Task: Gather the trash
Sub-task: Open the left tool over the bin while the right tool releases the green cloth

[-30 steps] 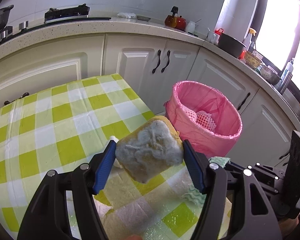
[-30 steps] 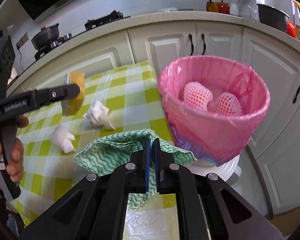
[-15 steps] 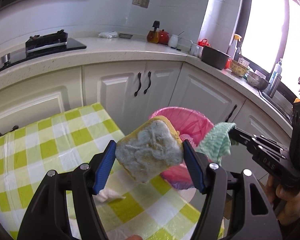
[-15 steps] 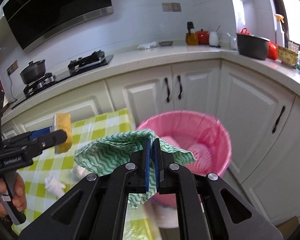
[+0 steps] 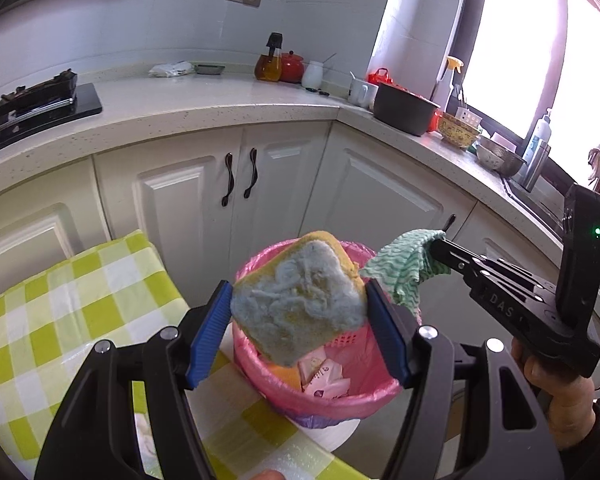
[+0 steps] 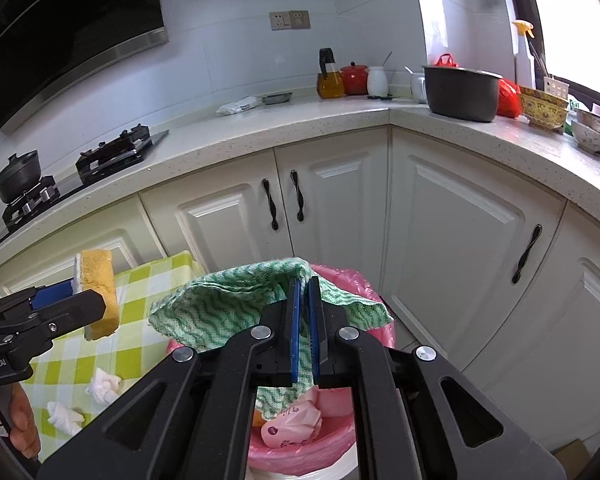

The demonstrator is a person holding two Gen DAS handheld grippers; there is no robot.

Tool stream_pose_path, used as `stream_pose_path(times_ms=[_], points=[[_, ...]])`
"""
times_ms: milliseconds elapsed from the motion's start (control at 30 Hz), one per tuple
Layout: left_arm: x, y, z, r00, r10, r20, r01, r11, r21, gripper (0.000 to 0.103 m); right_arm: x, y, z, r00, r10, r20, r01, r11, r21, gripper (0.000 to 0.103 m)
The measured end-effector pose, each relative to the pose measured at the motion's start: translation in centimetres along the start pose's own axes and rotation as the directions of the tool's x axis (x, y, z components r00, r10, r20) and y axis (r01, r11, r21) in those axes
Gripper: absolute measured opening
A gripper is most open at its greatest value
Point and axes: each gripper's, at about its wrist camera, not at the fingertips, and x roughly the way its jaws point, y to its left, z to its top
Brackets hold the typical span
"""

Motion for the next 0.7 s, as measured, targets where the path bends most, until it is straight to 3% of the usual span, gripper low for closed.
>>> stream_pose_path(times_ms=[233,333,400,433,700], points=[[3.1,-0.7,0.4,0.999,-0.018,-0.047,0.018,1.000,-0.008,0.074,2.0,-1.1,0.1,0.999,-0.023,-0.032,0.023,1.000,-0.001,0.010],[3.3,-0.5,0.3,0.999,-0.015,-0.046,0.014,1.000,-0.015,0.075,2.3,-1.7,-0.3,0.999,-0.034,-0.041,0.034,0.999,0.002,0.019],[3.1,-0.2,0.2,0.999,-0.009,-0.043,0.008,1.000,-0.021,0.075,2.2,-2.1,-0.5,0.999,-0.034,-0.036,0.034,0.999,0.009,0.051],[2.9,0.0,0.1,0.999,-0.007,-0.042,0.006,1.000,-0.025,0.075,2.2,-2.2,-0.5,0.999,-0.035,-0.032,0.035,0.999,0.010,0.055],[0.6,1.9,-0.5,0.999,0.028,-0.017,-0.029,0.998,-0.053,0.075,1.1,-2.3,-0.9,0.999,-0.036,-0.021,0.036,0.999,0.015,0.056]])
